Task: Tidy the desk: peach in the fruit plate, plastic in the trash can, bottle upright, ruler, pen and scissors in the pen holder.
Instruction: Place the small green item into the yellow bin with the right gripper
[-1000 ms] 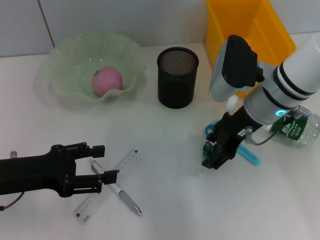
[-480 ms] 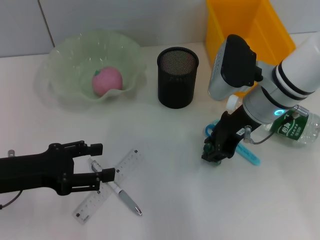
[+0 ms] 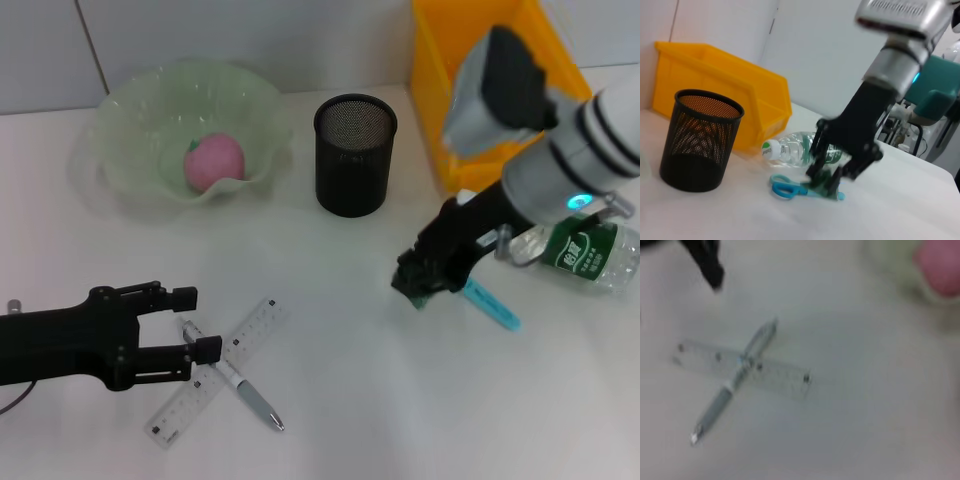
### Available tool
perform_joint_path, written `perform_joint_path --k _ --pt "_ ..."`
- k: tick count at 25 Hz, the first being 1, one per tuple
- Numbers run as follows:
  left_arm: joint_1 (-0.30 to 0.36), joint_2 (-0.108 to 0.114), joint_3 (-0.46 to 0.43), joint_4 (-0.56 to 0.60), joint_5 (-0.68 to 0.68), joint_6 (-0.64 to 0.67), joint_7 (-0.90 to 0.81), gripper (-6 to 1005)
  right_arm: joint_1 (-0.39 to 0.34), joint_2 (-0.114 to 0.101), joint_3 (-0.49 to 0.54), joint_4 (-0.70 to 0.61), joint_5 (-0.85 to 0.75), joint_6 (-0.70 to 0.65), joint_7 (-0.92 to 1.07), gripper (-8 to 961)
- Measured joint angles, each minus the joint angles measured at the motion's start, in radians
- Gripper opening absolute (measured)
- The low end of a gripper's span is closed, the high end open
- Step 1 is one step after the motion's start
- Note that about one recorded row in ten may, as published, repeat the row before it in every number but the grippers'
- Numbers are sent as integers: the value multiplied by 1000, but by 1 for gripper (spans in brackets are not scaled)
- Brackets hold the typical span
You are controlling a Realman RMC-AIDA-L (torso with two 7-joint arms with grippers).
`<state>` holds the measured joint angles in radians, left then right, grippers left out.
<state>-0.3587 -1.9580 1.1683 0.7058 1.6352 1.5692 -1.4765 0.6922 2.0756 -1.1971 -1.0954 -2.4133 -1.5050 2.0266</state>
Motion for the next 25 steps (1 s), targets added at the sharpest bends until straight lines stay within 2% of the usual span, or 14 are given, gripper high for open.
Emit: perform_joint_path --k 2,3,5,8,10,11,12,13,15,16,17,19,20,25 --pt "0 0 0 0 0 0 0 803 -41 -1 56 -81 33 -28 0 305" --pt "0 0 0 0 0 0 0 803 -41 -1 56 -81 33 -28 0 296" --pt "0 -1 0 0 0 1 -1 803 -87 1 146 -178 75 -44 0 276" --pt "3 0 -1 0 0 8 1 803 -105 0 209 -211 121 -43 0 247" --pt "3 0 -1 2 0 17 1 803 -121 -2 327 -234 187 -20 -6 228" --pt "3 0 -1 2 0 17 1 803 -121 -2 327 -234 187 -20 -6 225" --pt "3 0 -3 2 0 22 1 803 -124 -2 377 -229 216 27 -8 221" --pt "1 -1 -9 1 0 29 3 803 -124 -2 377 -229 216 27 -8 218" --pt "2 -1 -11 3 0 33 4 803 -136 -1 399 -219 232 152 -9 212" --pt "2 -1 -11 3 0 33 4 803 -136 -1 399 -219 232 152 -9 209" --pt "2 -1 -11 5 0 36 4 803 -143 2 393 -203 235 244 -8 205" --pt "0 -1 -13 3 0 40 4 803 -144 2 390 -190 236 285 -6 199" --pt "0 -1 -13 3 0 40 4 803 -138 1 386 -155 238 352 -1 196" --pt "2 -1 -14 3 0 41 3 803 -108 -1 379 -43 232 484 -3 162"
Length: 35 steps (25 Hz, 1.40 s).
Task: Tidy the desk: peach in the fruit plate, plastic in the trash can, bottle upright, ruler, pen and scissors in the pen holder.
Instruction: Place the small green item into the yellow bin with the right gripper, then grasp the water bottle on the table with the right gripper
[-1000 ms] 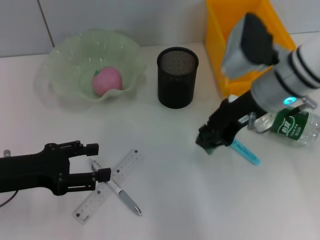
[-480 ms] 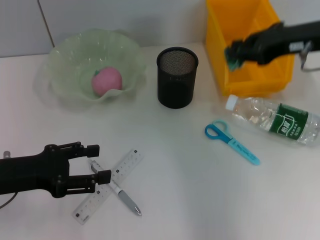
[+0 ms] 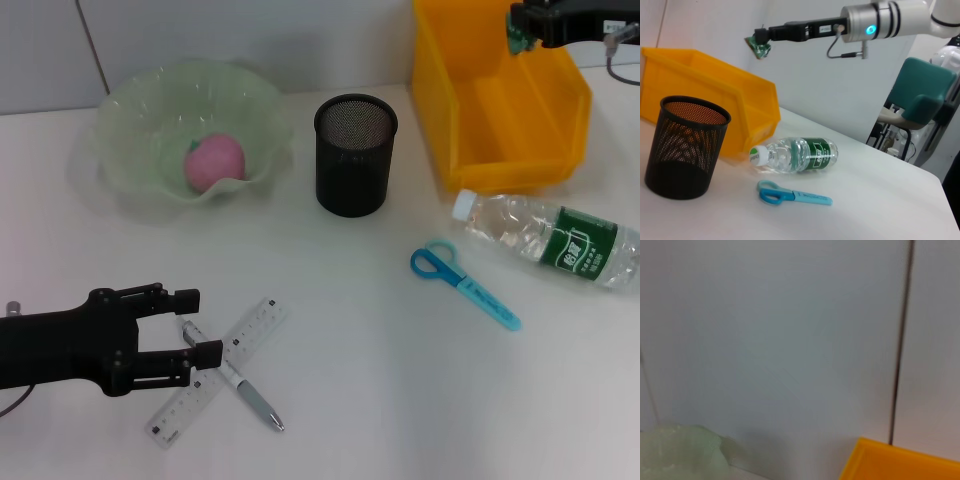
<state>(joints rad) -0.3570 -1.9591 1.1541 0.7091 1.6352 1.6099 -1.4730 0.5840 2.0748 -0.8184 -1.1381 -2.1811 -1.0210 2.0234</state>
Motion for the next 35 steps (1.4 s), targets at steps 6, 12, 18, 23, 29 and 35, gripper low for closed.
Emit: perform_joint_path --k 6,12,18,23,29,35 --pt "1 -2 -2 0 0 1 -1 802 33 -4 -46 112 -42 116 -19 142" --pt "1 -4 -2 -1 0 1 -1 802 39 -2 -62 128 -52 142 -20 301" --pt "2 -4 -6 -6 0 1 1 802 39 -1 -78 130 -52 145 -20 439" --pt "3 -4 -7 -7 0 1 2 802 32 1 -78 112 -45 135 -20 578" --pt "3 -3 -8 -7 0 2 2 802 -4 -2 -70 -1 25 -47 -7 745" --pt "3 -2 -8 -7 0 2 -3 801 10 -41 -42 -195 -115 -446 88 811"
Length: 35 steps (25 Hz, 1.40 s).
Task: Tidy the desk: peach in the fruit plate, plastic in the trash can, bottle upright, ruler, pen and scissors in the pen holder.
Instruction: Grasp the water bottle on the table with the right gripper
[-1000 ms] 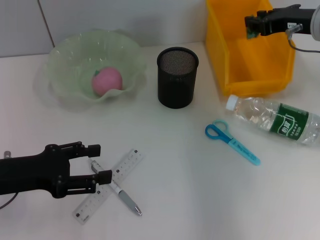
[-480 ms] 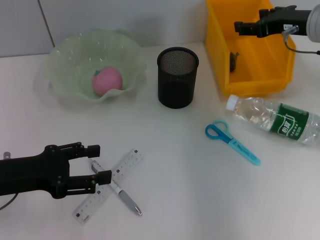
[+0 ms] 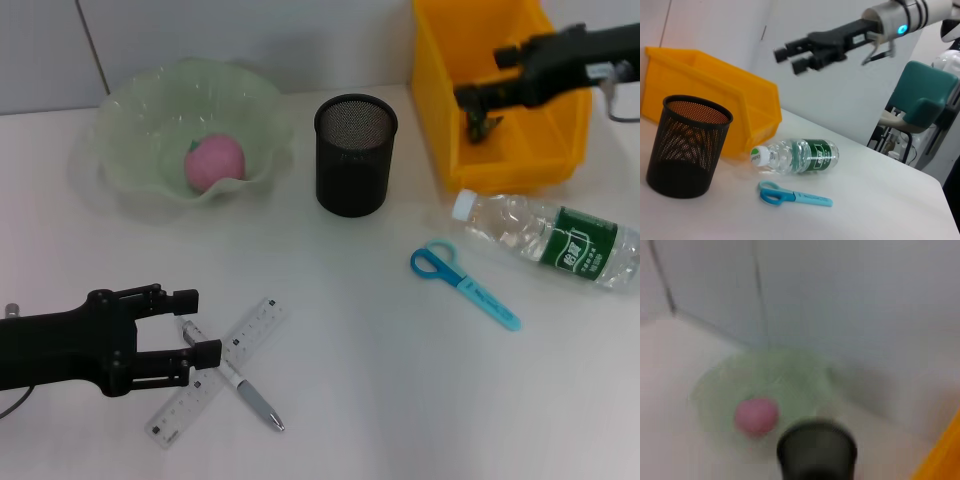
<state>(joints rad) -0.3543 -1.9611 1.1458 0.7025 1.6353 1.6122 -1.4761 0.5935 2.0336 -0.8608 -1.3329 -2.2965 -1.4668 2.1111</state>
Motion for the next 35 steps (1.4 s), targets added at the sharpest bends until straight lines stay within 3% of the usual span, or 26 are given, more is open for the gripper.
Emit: perform_joint_path --k 3,5,8,15,25,35 --pt "0 0 0 0 0 1 -1 801 26 -12 31 -31 -85 -98 15 811" --pt "0 -1 -1 0 0 1 -1 801 65 -32 67 -46 -184 -215 12 811" --pt "1 -2 -3 0 0 2 -3 801 95 -48 77 -46 -274 -278 -9 811" --pt "3 -3 -4 0 0 6 -9 801 151 -63 68 20 -442 -300 -39 811" --pt "7 -7 -16 0 -2 17 -13 801 172 -59 -3 132 -587 -295 -56 810" --pt "11 -13 -28 0 -1 23 -13 800 180 -51 -48 229 -607 -208 -65 810"
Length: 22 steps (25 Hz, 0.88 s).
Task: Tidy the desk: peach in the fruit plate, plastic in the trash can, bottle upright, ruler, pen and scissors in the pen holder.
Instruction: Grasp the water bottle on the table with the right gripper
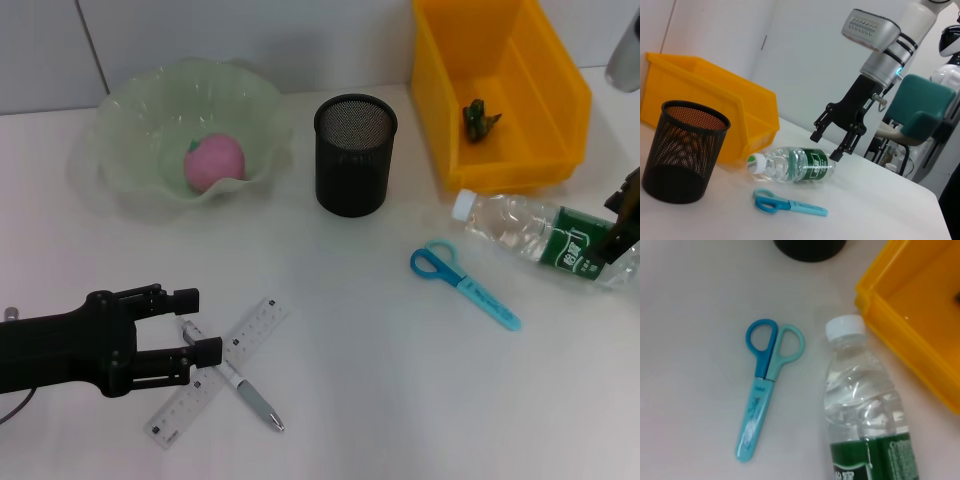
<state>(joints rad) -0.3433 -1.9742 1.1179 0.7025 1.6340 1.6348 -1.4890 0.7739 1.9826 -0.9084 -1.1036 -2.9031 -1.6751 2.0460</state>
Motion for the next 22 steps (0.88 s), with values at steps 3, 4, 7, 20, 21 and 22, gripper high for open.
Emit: perform_joint_path --k 3,4,7,20,21,22 --pt "0 0 0 0 0 0 0 800 2 2 -15 19 -1 28 0 810" --pt "0 0 0 0 0 0 0 800 3 3 -22 28 -2 41 0 810" --pt "0 0 0 0 1 0 0 800 18 3 -46 88 -6 88 0 810" --pt "2 0 -1 0 1 -1 0 800 45 14 -99 204 -17 197 -1 810" --pt "2 0 -1 0 1 -1 0 799 45 14 -99 204 -17 197 -1 810" --pt "7 1 -3 0 1 0 0 799 45 15 -106 218 -17 207 -1 810"
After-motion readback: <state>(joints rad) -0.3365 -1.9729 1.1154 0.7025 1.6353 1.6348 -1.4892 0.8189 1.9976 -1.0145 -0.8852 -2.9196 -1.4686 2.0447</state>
